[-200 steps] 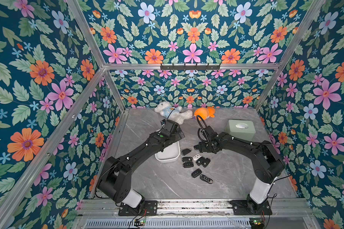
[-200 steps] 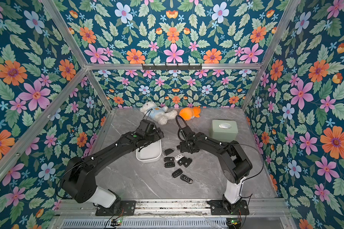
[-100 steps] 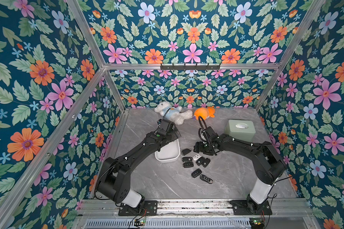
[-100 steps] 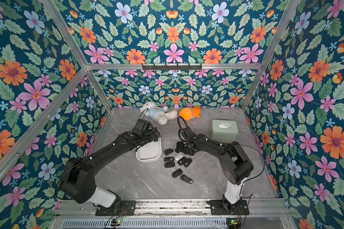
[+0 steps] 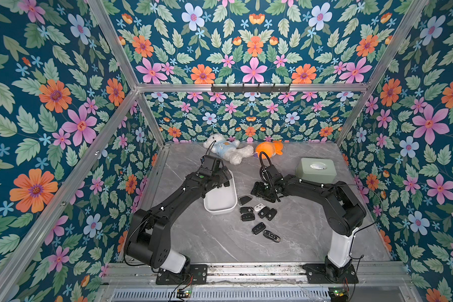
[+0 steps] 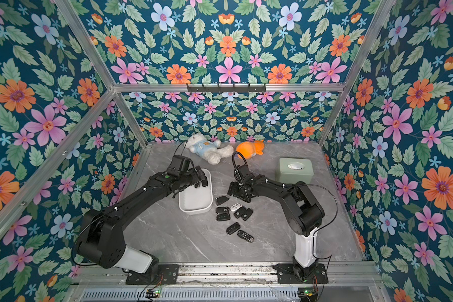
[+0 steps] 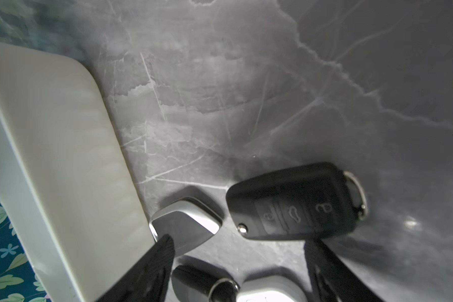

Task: Place the car key into the storage box
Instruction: Pick up the car key from the center of the board.

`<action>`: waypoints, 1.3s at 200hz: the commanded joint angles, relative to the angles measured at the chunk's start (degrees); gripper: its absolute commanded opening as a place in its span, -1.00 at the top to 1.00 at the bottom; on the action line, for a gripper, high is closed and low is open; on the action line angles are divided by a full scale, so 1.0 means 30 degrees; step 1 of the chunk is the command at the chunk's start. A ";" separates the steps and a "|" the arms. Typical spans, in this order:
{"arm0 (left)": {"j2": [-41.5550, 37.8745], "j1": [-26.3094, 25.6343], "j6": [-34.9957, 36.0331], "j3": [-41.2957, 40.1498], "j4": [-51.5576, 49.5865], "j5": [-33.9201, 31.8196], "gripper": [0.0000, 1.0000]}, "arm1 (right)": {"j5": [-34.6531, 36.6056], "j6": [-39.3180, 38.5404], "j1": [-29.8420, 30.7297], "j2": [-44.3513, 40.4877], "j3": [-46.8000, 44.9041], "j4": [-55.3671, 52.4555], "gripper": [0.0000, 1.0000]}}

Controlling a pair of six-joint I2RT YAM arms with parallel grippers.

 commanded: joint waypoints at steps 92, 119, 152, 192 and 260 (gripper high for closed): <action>0.0054 0.1245 0.1209 0.0002 0.0159 0.1234 -0.99 | 0.3038 0.0357 0.0006 0.2489 0.3175 -0.1995 -0.57; 0.0097 0.1524 0.1365 0.0004 0.0170 0.1367 -0.99 | 0.3204 0.0146 0.0112 0.2705 0.3313 -0.2185 -0.52; 0.0111 0.1774 0.1481 -0.0044 0.0231 0.1528 -0.99 | 0.3943 -0.0482 0.0580 0.2958 0.3725 -0.2898 -0.47; 0.0053 0.1954 0.1484 -0.0164 0.0363 0.1645 -0.99 | 0.5571 -0.1262 0.1428 0.3635 0.4567 -0.4794 -0.38; -0.0209 0.2178 0.1599 -0.0415 0.0437 0.1749 -0.99 | 0.7131 -0.1591 0.1771 0.4159 0.4849 -0.5965 -0.03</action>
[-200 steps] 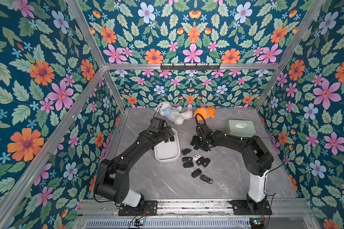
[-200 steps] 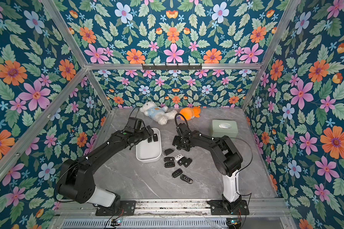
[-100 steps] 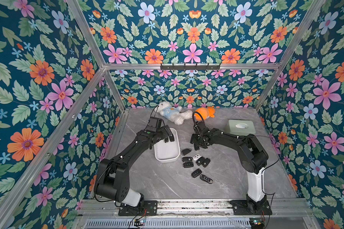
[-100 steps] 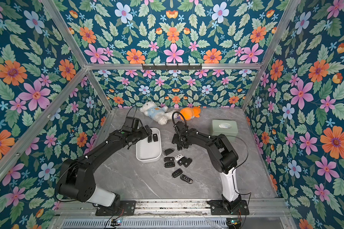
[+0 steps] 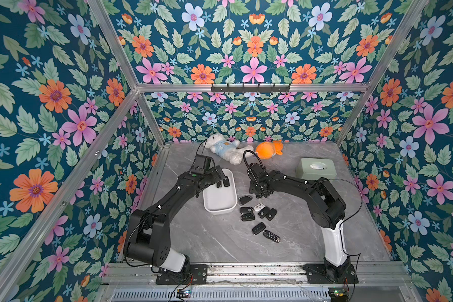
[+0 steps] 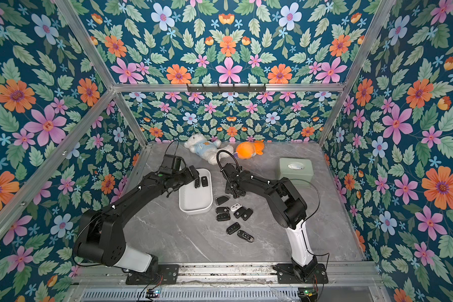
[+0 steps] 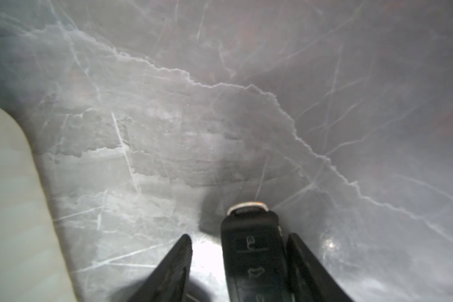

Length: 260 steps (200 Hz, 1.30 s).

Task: Place the car key into the storage box
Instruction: Pick up the car key from the center of the board.

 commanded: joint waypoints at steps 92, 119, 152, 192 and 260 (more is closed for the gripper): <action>-0.0770 0.0533 0.0440 -0.0460 0.0312 -0.0119 -0.99 | 0.0607 -0.0237 0.0128 0.0439 0.0151 -0.2429 0.33; -0.0777 0.0821 0.0343 -0.0427 0.0438 0.0123 -0.99 | 0.0671 -0.0267 0.0139 -0.0050 0.0561 -0.2562 0.34; -0.0761 0.1326 0.0425 -0.0332 0.0602 0.0489 -0.99 | 0.0730 -0.0212 0.0116 -0.0835 0.1270 -0.2884 0.35; -0.0830 0.2205 0.0759 -0.0472 0.0779 0.1005 -0.99 | 0.0747 -0.0107 0.0135 -0.1708 0.2193 -0.3420 0.36; -0.1983 0.3890 0.1081 -0.2451 0.1805 0.2135 -0.99 | 0.0590 -0.0178 0.1392 -0.1455 0.5306 -0.4011 0.35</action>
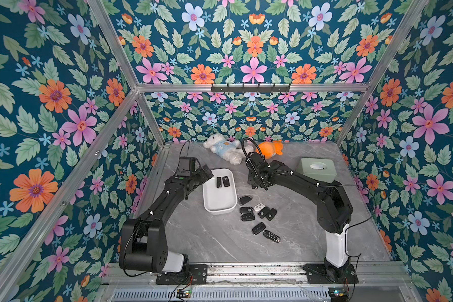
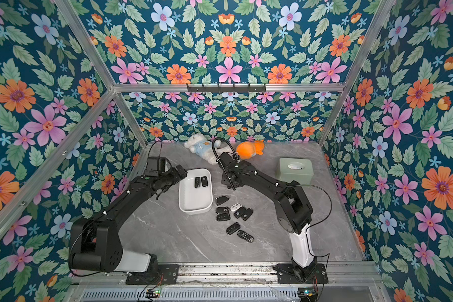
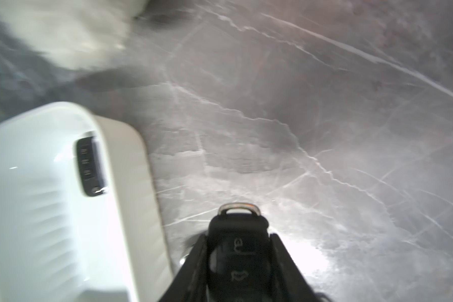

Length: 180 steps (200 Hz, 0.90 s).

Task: Place the car key into the storage box
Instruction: Pick up the car key from the center of the board, then place the car key in the storage box.

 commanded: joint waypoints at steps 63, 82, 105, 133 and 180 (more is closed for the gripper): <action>-0.2354 0.1321 0.0339 -0.3065 0.1191 0.0596 -0.99 | -0.0618 -0.1159 0.2298 0.3326 0.6138 -0.1088 0.34; -0.2740 0.1435 0.0330 -0.3584 0.1235 0.0542 -0.99 | -0.1068 -0.1371 0.2612 0.4479 0.7453 -0.1548 0.34; -0.3132 0.1525 0.0177 -0.4102 0.1337 0.0511 -0.99 | -0.1178 -0.1815 0.2948 0.5542 0.8458 -0.1804 0.34; -0.3577 0.1615 0.0162 -0.4472 0.1345 0.0425 -0.99 | -0.1227 -0.1888 0.3091 0.6852 0.9363 -0.2380 0.33; -0.4019 0.1702 0.0456 -0.4549 0.1083 0.0249 -0.99 | -0.0781 -0.1853 0.3260 0.8514 1.0295 -0.3018 0.33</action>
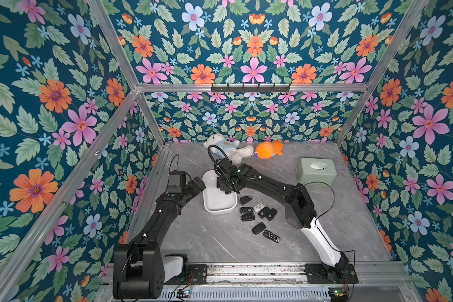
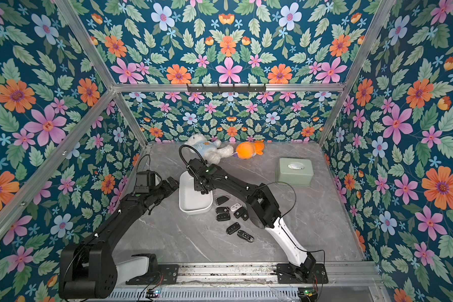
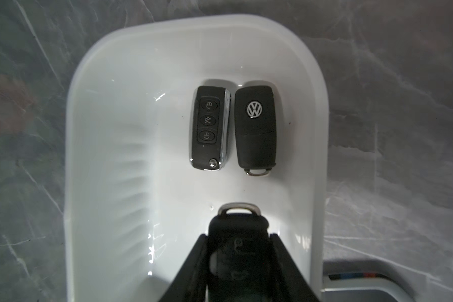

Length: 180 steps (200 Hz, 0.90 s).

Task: Place the car key into the storage box
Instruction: Place the car key in the storage box.

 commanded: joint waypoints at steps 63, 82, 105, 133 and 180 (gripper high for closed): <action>-0.0283 0.0056 0.0350 0.0007 -0.0019 -0.0197 -0.99 | 0.0982 -0.0180 0.0165 0.1922 0.1290 -0.1675 0.32; -0.0313 0.0056 0.0342 -0.0009 -0.0048 -0.0137 -0.99 | 0.1033 -0.0182 0.0171 0.2168 0.1408 -0.1792 0.30; -0.0366 0.0077 0.0339 -0.0056 -0.0078 -0.0167 -0.99 | 0.1209 -0.0141 0.0171 0.2298 0.1443 -0.1910 0.24; -0.0426 0.0086 0.0323 -0.0056 -0.0111 -0.0151 -0.99 | 0.1259 -0.0180 0.0187 0.2308 0.1471 -0.1933 0.03; -0.0402 0.0085 0.0447 0.0101 -0.0302 -0.0096 -0.99 | 0.0723 -0.0327 0.0174 0.1807 0.1983 -0.1438 -0.11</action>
